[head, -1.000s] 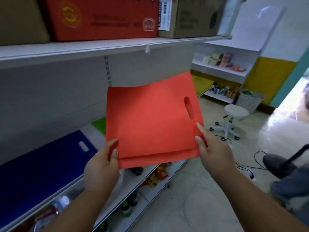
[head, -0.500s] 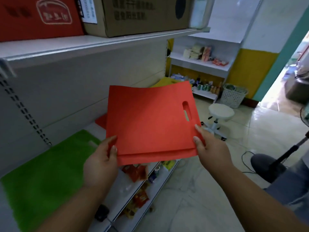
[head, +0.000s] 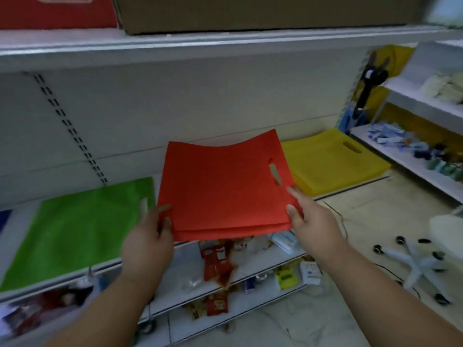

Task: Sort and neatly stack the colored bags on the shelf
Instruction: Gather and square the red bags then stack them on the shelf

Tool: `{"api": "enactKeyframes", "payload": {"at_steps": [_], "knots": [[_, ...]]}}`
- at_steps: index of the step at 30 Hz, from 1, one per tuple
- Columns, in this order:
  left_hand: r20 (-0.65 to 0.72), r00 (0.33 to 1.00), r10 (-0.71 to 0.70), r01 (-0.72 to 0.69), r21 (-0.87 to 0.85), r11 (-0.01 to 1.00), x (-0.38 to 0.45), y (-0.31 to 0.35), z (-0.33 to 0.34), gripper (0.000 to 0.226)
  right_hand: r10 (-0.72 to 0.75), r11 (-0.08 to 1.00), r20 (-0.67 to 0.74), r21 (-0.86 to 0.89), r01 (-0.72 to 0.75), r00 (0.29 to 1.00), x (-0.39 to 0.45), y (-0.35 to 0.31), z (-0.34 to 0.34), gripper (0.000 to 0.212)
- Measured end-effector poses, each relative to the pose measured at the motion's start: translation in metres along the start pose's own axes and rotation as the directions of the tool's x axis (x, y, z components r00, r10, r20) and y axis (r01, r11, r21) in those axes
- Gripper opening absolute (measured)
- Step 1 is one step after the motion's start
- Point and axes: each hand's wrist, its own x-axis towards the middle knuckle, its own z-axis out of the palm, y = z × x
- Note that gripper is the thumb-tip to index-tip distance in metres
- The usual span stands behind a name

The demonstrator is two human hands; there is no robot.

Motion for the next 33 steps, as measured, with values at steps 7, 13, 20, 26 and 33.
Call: {"api": "enactKeyframes", "payload": {"at_steps": [7, 13, 20, 26, 33], "knots": [[-0.024, 0.999, -0.033, 0.035, 0.089, 0.995, 0.019, 0.002, 0.029, 0.032, -0.070, 0.998, 0.155, 0.011, 0.069, 0.985, 0.067, 0.020, 0.019, 0.047], [0.088, 0.996, -0.026, 0.004, 0.243, 0.970, 0.038, 0.005, 0.056, 0.032, 0.011, 0.969, 0.241, -0.243, 0.049, 0.971, 0.108, 0.033, 0.028, 0.048], [0.187, 0.975, -0.122, 0.018, 0.479, 0.877, 0.037, 0.015, 0.077, 0.034, 0.012, 0.889, 0.377, -0.429, 0.163, 0.926, 0.130, 0.049, 0.034, 0.038], [0.121, 0.976, -0.180, 0.070, 0.609, 0.790, 0.029, 0.027, 0.090, 0.029, -0.088, 0.848, 0.409, -0.448, 0.284, 0.908, 0.139, 0.060, 0.028, 0.026], [-0.063, 0.993, -0.099, 0.117, 0.466, 0.877, 0.000, 0.031, 0.072, 0.027, -0.353, 0.845, 0.386, -0.261, 0.467, 0.853, 0.129, 0.014, 0.030, 0.039]]}}
